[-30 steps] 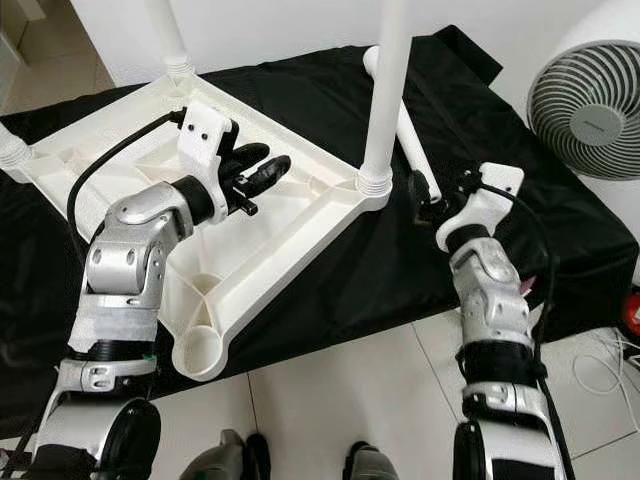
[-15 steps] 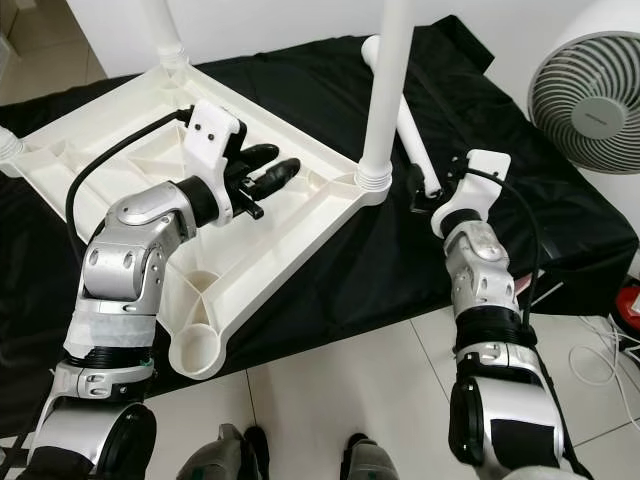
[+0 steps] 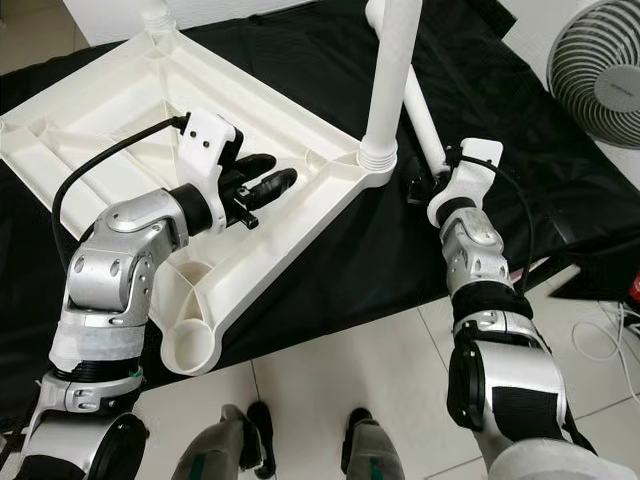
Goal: Building children table
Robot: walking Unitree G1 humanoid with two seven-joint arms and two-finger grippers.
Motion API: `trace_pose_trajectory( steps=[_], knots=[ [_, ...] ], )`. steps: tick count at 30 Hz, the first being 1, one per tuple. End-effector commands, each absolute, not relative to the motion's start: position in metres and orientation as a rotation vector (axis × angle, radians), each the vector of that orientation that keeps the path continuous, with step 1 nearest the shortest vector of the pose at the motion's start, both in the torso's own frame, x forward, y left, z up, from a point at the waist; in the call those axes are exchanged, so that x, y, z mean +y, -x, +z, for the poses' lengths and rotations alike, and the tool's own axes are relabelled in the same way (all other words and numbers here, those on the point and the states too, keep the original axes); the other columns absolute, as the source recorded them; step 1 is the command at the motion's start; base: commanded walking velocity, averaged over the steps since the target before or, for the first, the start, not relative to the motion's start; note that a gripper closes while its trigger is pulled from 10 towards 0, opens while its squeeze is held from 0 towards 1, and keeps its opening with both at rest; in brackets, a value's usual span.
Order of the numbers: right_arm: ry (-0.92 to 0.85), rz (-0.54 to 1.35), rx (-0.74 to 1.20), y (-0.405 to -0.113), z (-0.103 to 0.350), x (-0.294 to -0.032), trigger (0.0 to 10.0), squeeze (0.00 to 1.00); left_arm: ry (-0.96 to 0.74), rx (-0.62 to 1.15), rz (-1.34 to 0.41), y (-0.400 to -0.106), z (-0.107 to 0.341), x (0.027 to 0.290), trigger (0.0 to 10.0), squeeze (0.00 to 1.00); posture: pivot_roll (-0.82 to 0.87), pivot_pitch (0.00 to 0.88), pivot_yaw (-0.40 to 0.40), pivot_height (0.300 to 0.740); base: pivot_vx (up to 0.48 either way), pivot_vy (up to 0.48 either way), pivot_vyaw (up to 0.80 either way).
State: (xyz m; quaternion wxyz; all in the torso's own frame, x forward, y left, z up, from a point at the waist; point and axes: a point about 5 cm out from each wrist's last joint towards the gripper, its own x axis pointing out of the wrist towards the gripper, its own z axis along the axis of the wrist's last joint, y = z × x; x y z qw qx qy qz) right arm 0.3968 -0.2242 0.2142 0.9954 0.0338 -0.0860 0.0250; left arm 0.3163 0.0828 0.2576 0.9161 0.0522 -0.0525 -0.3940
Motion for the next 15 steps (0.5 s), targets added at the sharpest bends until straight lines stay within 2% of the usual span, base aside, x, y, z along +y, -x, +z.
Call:
trace_pose_trajectory(
  steps=[1, 8, 9, 10, 11, 12, 13, 15],
  knots=[
    [-0.059, 0.069, -0.126, -0.398, 0.205, -0.221, 10.0, 0.0, -0.1, -0.095, -0.794, -0.314, 0.255, 0.084, 10.0, 0.0, -0.02, 0.3, 0.112, 0.74, 0.0, 0.0, 0.0],
    [-0.069, 0.078, -0.114, -0.404, 0.212, -0.217, 10.0, 0.0, -0.103, -0.089, -0.792, -0.313, 0.256, 0.084, 10.0, 0.0, -0.01, 0.299, 0.116, 0.74, 0.0, 0.0, 0.0],
    [-0.052, 0.079, -0.101, -0.404, 0.211, -0.216, 3.8, 0.0, -0.103, -0.089, -0.791, -0.312, 0.256, 0.084, 10.0, 0.0, -0.01, 0.299, 0.116, 0.74, 0.0, 0.0, 0.0],
    [-0.052, 0.079, -0.101, -0.404, 0.211, -0.216, 3.8, 0.0, -0.103, -0.089, -0.791, -0.312, 0.256, 0.084, 10.0, 0.0, -0.01, 0.299, 0.116, 0.74, 0.0, 0.0, 0.0],
    [-0.037, 0.083, -0.09, -0.405, 0.209, -0.215, 3.0, 0.0, -0.103, -0.088, -0.79, -0.312, 0.257, 0.084, 10.0, 0.0, 0.0, 0.299, 0.113, 0.74, 0.0, 0.0, 0.0],
    [-0.037, 0.083, -0.09, -0.405, 0.209, -0.215, 3.0, 0.0, -0.103, -0.088, -0.79, -0.312, 0.257, 0.084, 10.0, 0.0, 0.0, 0.299, 0.113, 0.74, 0.0, 0.0, 0.0],
    [-0.023, 0.085, -0.077, -0.405, 0.206, -0.214, 0.0, 0.0, -0.102, -0.087, -0.788, -0.311, 0.257, 0.085, 10.0, 0.0, 0.0, 0.299, 0.113, 0.74, 0.0, 0.0, 0.0],
    [-0.01, 0.09, -0.063, -0.404, 0.201, -0.213, 0.0, 0.0, -0.101, -0.087, -0.785, -0.311, 0.257, 0.085, 10.0, 0.0, 0.0, 0.299, 0.113, 0.74, 0.0, 0.0, 0.0]
  ],
)
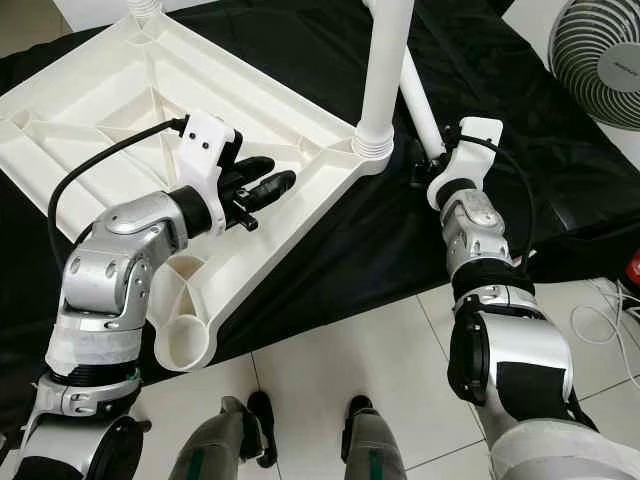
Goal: Building children table
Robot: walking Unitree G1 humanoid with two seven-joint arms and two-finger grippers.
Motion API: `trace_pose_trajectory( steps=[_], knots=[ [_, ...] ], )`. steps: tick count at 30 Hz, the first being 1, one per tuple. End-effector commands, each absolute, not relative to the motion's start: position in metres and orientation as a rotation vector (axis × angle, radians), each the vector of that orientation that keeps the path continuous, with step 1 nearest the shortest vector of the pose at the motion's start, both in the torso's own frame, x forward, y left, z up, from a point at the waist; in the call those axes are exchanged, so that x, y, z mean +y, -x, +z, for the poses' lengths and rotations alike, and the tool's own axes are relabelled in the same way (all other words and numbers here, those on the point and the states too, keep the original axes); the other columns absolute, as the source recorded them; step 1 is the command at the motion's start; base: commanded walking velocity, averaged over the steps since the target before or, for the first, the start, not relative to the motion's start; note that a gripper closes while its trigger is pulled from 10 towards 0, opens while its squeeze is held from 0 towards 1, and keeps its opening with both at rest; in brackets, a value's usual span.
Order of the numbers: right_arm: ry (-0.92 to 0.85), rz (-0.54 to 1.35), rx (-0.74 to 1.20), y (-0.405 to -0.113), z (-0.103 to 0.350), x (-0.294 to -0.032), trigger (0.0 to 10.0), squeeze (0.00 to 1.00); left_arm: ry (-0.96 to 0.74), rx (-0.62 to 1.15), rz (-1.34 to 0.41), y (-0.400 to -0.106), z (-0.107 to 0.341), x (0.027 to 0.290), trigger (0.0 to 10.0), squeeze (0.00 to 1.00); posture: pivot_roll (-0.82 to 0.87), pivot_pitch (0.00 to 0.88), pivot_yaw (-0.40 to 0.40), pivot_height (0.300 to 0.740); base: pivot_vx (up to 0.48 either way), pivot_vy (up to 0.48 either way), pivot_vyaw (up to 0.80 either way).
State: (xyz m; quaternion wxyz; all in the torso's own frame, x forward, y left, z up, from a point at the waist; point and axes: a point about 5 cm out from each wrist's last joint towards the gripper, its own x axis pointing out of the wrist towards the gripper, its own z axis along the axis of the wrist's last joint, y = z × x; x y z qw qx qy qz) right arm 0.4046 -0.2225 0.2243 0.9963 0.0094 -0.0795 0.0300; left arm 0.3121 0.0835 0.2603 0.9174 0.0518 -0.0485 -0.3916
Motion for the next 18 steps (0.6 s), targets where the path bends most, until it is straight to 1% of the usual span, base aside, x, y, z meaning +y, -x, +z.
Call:
trace_pose_trajectory(
  steps=[1, 7, 13, 14, 16, 18],
  knots=[
    [-0.004, 0.094, -0.055, -0.403, 0.198, -0.213, 0.0, 0.0, -0.1, -0.086, -0.783, -0.311, 0.257, 0.085, 10.0, 0.0, 0.0, 0.296, 0.109, 0.74, 0.0, 0.0, 0.0],
    [0.024, 0.058, -0.01, -0.399, 0.187, -0.221, 0.0, 0.0, -0.094, -0.087, -0.774, -0.311, 0.257, 0.085, 10.0, 0.0, -0.01, 0.289, 0.101, 0.74, 0.0, 0.0, 0.0],
    [0.062, 0.045, -0.014, -0.395, 0.18, -0.223, 0.0, 0.0, -0.088, -0.09, -0.77, -0.311, 0.257, 0.084, 10.0, 0.0, -0.02, 0.276, 0.092, 0.74, 0.0, 0.0, 0.0],
    [0.068, 0.057, -0.043, -0.393, 0.18, -0.222, 10.0, 0.0, -0.083, -0.092, -0.771, -0.311, 0.257, 0.083, 10.0, 0.0, -0.03, 0.273, 0.09, 0.74, 0.0, 0.0, 0.0],
    [0.073, 0.066, -0.063, -0.392, 0.179, -0.221, 10.0, 0.0, -0.081, -0.093, -0.771, -0.311, 0.257, 0.083, 10.0, 0.0, -0.03, 0.267, 0.089, 0.74, 0.0, 0.0, 0.0],
    [0.074, 0.054, -0.151, -0.387, 0.182, -0.22, 10.0, 0.0, -0.073, -0.097, -0.771, -0.313, 0.258, 0.082, 10.0, 0.0, -0.03, 0.259, 0.085, 0.74, 0.0, 0.0, 0.0]
  ],
)
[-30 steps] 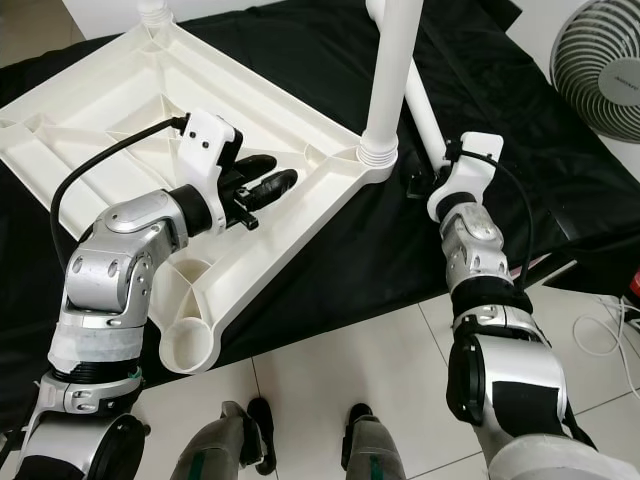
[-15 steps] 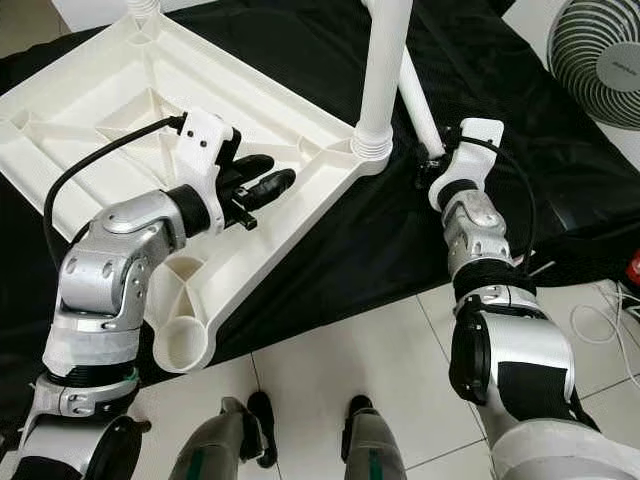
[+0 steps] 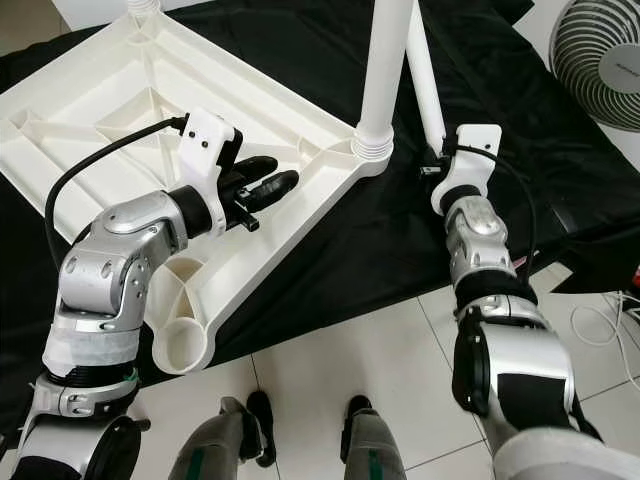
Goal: Building children table
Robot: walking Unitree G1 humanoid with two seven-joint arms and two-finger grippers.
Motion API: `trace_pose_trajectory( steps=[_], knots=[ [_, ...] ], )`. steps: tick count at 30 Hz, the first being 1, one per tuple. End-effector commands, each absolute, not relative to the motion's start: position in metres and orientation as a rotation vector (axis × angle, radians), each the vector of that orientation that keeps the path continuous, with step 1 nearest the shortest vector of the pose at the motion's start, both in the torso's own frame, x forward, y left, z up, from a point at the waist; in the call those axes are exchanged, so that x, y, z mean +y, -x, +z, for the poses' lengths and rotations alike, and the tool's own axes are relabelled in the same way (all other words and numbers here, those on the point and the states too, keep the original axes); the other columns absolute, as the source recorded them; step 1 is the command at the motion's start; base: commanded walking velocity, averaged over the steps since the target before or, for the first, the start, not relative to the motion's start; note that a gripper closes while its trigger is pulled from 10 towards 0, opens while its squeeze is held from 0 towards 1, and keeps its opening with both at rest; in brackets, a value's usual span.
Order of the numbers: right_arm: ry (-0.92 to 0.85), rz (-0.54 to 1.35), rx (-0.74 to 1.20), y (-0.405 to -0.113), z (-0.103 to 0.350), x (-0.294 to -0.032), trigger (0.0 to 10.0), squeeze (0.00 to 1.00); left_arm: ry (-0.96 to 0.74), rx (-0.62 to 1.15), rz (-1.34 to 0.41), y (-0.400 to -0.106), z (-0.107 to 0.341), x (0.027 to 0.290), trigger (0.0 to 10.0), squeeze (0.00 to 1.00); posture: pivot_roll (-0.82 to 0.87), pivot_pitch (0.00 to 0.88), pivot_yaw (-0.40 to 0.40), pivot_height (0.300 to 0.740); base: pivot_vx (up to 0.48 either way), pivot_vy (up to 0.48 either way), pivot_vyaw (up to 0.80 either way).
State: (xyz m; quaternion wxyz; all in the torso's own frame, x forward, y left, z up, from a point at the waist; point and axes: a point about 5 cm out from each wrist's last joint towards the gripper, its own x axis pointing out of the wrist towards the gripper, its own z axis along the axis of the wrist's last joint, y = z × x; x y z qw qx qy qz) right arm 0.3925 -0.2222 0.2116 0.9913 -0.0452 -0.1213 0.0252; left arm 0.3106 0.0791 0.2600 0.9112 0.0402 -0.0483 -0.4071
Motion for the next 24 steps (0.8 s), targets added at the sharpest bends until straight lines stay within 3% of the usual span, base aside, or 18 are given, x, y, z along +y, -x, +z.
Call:
trace_pose_trajectory(
  steps=[1, 9, 10, 18, 24],
  knots=[
    [0.07, 0.039, -0.178, -0.386, 0.183, -0.221, 10.0, 0.0, -0.071, -0.098, -0.771, -0.313, 0.258, 0.081, 10.0, 0.0, -0.04, 0.254, 0.085, 0.74, 0.0, 0.0, 0.0],
    [0.051, 0.013, -0.291, -0.38, 0.193, -0.221, 10.0, 0.0, -0.067, -0.102, -0.778, -0.314, 0.258, 0.081, 10.0, 0.0, -0.04, 0.237, 0.086, 0.74, 0.0, 0.0, 0.0],
    [0.046, 0.039, -0.369, -0.375, 0.201, -0.211, 10.0, 0.0, -0.066, -0.104, -0.789, -0.315, 0.257, 0.081, 10.0, 0.0, -0.05, 0.225, 0.089, 0.74, 0.0, 0.0, 0.0],
    [0.056, 0.066, -0.443, -0.365, 0.205, -0.196, 10.0, 0.0, -0.066, -0.095, -0.82, -0.313, 0.255, 0.078, 10.0, 0.0, -0.06, 0.22, 0.091, 0.74, 0.0, 0.0, 0.0],
    [0.033, 0.048, -0.477, -0.356, 0.209, -0.193, 10.0, 0.0, -0.061, -0.079, -0.949, -0.304, 0.25, 0.068, 10.0, 0.0, -0.07, 0.221, 0.096, 0.74, 0.0, 0.0, 0.0]
  ],
)
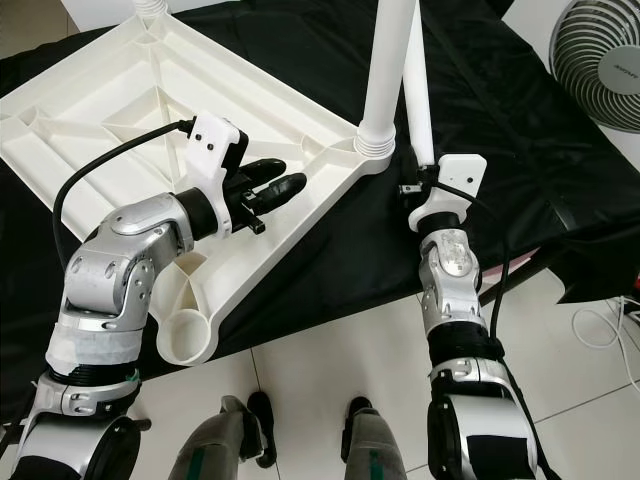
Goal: Building children table
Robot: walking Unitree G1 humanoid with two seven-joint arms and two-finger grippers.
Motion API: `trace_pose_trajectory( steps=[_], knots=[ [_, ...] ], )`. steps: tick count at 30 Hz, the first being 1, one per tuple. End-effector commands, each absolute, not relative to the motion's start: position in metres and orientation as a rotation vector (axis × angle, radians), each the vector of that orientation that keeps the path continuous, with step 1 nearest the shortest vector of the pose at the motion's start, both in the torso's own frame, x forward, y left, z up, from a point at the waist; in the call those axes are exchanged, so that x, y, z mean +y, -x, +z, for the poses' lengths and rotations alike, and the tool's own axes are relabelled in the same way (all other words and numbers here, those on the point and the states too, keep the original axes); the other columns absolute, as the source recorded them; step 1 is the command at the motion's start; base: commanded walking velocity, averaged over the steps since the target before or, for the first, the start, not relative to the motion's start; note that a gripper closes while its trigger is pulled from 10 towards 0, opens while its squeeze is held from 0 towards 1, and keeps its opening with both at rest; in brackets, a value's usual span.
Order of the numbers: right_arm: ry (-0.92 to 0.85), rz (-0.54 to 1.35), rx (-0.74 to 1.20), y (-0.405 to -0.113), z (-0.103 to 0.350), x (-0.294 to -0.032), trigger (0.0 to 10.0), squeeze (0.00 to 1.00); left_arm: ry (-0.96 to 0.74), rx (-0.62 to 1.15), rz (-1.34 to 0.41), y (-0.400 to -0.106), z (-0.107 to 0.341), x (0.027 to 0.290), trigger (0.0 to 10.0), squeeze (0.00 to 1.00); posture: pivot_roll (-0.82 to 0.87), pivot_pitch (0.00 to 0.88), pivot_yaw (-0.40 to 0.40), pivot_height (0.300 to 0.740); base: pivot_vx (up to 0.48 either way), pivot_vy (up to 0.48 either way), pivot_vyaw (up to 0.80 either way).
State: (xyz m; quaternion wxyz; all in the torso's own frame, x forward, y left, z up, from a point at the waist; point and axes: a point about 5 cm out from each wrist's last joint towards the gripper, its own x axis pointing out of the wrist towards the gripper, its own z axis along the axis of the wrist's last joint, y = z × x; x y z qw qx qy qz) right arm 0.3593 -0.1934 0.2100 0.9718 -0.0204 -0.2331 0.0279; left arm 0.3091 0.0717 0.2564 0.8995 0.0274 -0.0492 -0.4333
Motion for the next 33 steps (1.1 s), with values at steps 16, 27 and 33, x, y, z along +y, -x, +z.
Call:
trace_pose_trajectory(
  steps=[16, 27, 33],
  knots=[
    [0.05, -0.033, -0.55, -0.331, 0.236, -0.216, 10.0, 0.0, -0.284, 0.176, -1.067, -0.301, 0.201, 0.055, 10.0, 0.0, -0.1, 0.23, 0.12, 0.74, 0.0, 0.0, 0.0],
    [0.055, -0.048, -0.564, -0.323, 0.246, -0.22, 10.0, 0.0, -0.281, 0.175, -0.791, -0.33, 0.201, 0.054, 0.0, 0.0, -0.1, 0.23, 0.121, 0.74, 0.0, 0.0, 0.0],
    [0.059, -0.049, -0.567, -0.321, 0.25, -0.22, 10.0, 0.0, -0.307, 0.176, -0.743, -0.334, 0.199, 0.05, 0.0, 0.0, -0.11, 0.23, 0.122, 0.74, 0.0, 0.0, 0.0]
  ],
)
